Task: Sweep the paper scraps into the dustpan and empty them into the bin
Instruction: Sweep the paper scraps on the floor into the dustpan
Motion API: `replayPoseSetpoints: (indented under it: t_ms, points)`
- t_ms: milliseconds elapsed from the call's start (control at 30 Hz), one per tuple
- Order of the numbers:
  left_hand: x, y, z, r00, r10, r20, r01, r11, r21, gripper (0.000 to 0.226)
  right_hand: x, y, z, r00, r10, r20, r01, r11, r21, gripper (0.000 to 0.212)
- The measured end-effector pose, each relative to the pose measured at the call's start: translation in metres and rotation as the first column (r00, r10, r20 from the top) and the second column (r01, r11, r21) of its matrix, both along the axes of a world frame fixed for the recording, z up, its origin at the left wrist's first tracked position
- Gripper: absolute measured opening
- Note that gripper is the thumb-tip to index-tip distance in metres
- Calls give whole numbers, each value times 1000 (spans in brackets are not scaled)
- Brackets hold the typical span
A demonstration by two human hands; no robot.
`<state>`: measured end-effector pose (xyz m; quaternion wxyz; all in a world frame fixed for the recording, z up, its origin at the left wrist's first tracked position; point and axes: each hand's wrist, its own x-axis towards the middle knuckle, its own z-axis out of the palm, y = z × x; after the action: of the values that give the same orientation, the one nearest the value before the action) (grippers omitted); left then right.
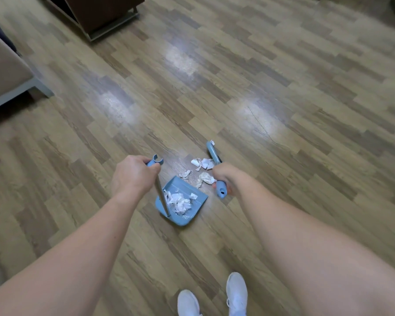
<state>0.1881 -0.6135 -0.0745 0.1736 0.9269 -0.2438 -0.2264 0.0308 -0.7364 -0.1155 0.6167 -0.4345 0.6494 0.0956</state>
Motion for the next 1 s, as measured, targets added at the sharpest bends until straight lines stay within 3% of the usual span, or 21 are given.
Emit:
replayPoseSetpoints:
  t_ms: [133,333,400,467,567,600,767,933,1000]
  points:
    - [9,3,1,1000,-19,-9,19,1000,1,18,2,-5,6,993,-115,-16,115,993,-9,18]
    - [14,0,4,998,-58,2,57,997,43,22,11,-2,16,996,-72,-45,67,992,-107,13]
    - [16,0,2,998,-58,-6,58,997,51,23,18,-1,15,999,0,-48,-7,991,-137,15]
    - [20,1,0,998,-68,-12,69,996,50,24,23,-1,7,992,107,-74,-117,980,-159,31]
    - [24,6,-4,996,-85,-10,86,995,51,25,29,-1,-8,968,174,-182,-211,956,-206,17]
    - [25,9,-6,996,-89,-12,90,995,52,24,30,2,-12,956,213,-202,-251,949,-189,22]
    - [31,22,-11,994,-105,-33,107,991,77,27,25,34,-6,816,500,-290,-549,827,-119,21]
    - [25,30,-13,992,-107,-70,112,991,68,27,26,56,10,726,608,-322,-663,743,-92,5]
    - [20,32,-13,990,-118,-81,122,991,56,25,28,63,16,679,645,-350,-704,707,-61,12]
